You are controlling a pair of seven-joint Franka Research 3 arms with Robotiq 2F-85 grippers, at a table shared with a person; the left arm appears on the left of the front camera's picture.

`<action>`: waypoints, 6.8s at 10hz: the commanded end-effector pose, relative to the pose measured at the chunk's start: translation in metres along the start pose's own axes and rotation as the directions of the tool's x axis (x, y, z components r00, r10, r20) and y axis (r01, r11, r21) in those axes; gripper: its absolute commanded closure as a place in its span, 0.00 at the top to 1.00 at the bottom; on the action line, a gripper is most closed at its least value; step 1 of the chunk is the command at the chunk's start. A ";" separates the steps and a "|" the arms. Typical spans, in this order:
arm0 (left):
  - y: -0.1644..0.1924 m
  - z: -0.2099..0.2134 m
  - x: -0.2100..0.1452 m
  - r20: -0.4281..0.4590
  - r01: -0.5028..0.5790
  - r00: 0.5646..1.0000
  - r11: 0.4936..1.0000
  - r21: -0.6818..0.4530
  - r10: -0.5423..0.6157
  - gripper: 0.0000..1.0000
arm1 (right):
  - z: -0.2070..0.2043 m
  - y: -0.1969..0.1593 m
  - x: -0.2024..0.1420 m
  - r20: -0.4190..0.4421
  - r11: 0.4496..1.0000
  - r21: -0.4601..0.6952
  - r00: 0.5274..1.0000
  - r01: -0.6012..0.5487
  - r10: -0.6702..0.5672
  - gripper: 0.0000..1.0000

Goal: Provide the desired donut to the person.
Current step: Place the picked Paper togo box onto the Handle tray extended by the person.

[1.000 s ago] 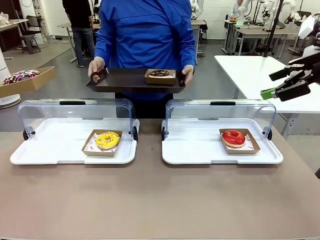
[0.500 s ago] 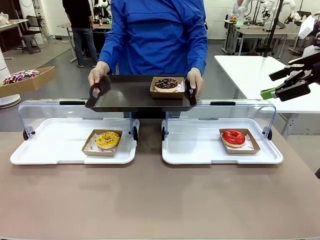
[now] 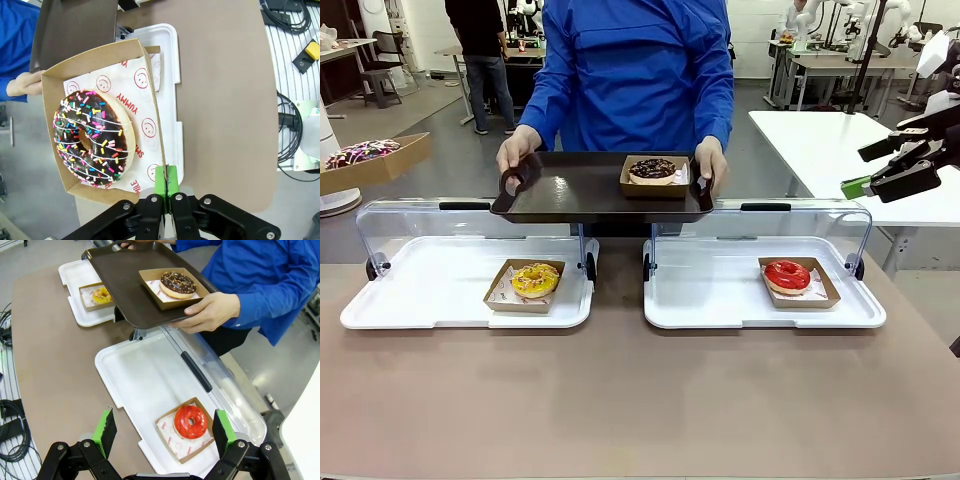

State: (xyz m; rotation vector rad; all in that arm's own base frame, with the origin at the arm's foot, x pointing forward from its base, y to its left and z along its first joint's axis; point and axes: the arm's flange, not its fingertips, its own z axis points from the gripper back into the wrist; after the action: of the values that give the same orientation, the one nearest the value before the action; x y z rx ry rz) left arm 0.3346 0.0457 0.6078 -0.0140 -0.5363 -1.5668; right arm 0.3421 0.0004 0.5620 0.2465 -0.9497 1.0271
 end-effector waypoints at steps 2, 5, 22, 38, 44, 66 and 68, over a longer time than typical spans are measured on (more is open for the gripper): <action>0.000 0.000 -0.001 -0.013 -0.006 1.000 1.000 -0.003 0.006 0.00 | -0.001 0.002 -0.001 -0.009 1.000 -0.005 1.000 0.011 -0.011 1.00; 0.000 0.000 -0.001 -0.013 -0.006 1.000 1.000 -0.003 0.006 0.00 | -0.001 0.002 -0.001 -0.009 1.000 -0.005 1.000 0.011 -0.011 1.00; 0.189 -0.212 0.211 -0.199 0.021 0.979 0.994 -0.111 -0.043 0.01 | -0.001 0.002 -0.001 -0.009 1.000 -0.005 1.000 0.011 -0.011 1.00; 0.197 -0.210 0.205 -0.166 -0.038 0.986 0.974 -0.222 0.001 1.00 | -0.001 0.002 -0.001 -0.009 1.000 -0.005 1.000 0.011 -0.011 1.00; 0.192 -0.213 0.205 -0.164 -0.029 0.986 0.973 -0.228 -0.010 1.00 | -0.001 0.002 -0.001 -0.009 1.000 -0.005 1.000 0.011 -0.011 1.00; 0.021 -0.100 -0.045 0.241 -0.534 0.817 0.845 -0.025 0.524 1.00 | -0.001 0.002 -0.001 -0.009 1.000 -0.005 1.000 0.011 -0.011 1.00; -0.002 -0.104 -0.069 0.294 -0.562 0.785 0.827 -0.033 0.545 1.00 | -0.001 0.002 -0.001 -0.009 1.000 -0.005 1.000 0.011 -0.011 1.00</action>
State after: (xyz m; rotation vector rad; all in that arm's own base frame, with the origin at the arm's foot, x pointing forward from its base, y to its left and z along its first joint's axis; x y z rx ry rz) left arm 0.3773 0.0745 0.4999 -0.3175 -0.6700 -0.9538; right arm 0.3425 -0.0011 0.5617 0.2505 -0.9515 1.0242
